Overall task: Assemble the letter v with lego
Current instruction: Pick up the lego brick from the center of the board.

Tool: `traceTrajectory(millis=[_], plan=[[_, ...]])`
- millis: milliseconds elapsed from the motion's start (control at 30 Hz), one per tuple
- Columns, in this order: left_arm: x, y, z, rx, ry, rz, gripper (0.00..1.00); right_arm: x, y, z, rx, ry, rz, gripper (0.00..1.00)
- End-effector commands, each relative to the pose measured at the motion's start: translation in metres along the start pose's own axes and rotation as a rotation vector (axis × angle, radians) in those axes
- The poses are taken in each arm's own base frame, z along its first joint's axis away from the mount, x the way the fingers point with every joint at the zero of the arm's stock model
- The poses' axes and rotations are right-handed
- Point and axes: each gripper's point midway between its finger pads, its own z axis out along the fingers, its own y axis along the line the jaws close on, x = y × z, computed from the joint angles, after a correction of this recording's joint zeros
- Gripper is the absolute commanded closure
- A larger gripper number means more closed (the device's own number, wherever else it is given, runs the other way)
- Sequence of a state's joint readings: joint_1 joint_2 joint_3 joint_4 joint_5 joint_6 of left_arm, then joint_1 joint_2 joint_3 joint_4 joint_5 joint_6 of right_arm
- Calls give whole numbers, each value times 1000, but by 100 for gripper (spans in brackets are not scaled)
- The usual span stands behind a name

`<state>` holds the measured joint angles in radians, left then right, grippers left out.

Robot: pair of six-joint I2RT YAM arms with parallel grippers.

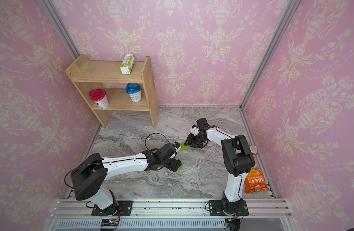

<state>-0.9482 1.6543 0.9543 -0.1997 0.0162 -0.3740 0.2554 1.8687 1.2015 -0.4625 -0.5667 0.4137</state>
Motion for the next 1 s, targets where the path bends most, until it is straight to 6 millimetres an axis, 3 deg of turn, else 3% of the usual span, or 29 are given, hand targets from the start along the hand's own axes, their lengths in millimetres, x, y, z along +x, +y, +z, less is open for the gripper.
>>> traceTrajectory(millis=[0,233,600,800,967], plan=[[3,3,4,-52,13,36,25,-5,3,-8,11,-14,-25,57],[4,-8,11,-18,22,35,29,-6,3,-8,10,-14,-27,57],[-18,-7,-9,-55,-33,21,19,-5,2,-8,15,-10,-27,57],[-18,-19,-10,-16,-86,-152,21,-4,0,-9,29,-12,-27,57],[-11,-27,-1,-65,-114,-267,29,-4,0,-7,26,-9,-23,57]])
